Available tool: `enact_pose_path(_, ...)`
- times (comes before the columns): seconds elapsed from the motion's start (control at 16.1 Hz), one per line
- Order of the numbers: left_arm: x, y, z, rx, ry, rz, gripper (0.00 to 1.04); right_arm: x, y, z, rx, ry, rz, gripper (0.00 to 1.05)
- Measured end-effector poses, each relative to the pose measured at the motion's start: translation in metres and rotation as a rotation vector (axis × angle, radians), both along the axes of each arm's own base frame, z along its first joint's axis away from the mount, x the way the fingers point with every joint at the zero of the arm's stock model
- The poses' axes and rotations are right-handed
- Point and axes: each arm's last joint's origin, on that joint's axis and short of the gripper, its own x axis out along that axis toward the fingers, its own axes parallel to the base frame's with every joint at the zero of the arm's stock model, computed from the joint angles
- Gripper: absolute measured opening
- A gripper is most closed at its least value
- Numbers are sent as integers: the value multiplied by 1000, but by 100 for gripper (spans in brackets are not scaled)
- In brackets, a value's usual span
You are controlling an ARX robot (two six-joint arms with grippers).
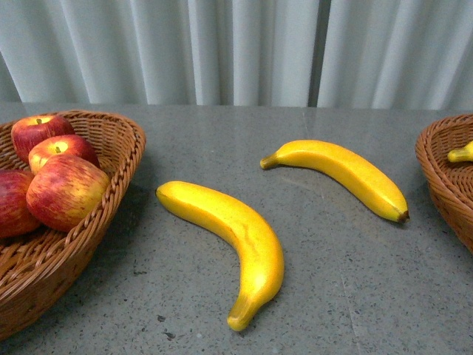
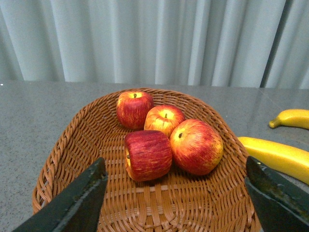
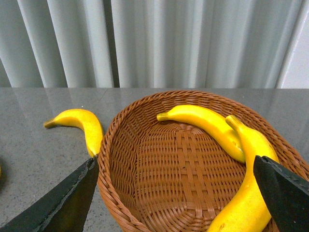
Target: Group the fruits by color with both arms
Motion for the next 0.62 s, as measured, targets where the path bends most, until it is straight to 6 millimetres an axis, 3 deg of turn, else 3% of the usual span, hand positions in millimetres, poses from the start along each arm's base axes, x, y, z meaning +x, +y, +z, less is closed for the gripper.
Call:
enact_pose_path(0.06,0,0,0,0,0,0,98,0,0,0,0,0,0,98)
enact_pose_path(0.31,0,0,0,0,0,0,98,0,0,0,0,0,0,98)
enact_pose_path(0.37,0,0,0,0,0,0,98,0,0,-2,13,41,26,98)
enact_pose_path(0.43,0,0,0,0,-1,0,98,2,-4,-3,94,206,117,98)
enact_pose_path(0.5,0,0,0,0,-1,1,98,10,-9,4,178,258,173,98)
enact_pose_path(0.62,0,0,0,0,0,0,98,28,-1,33,181,160,346,98)
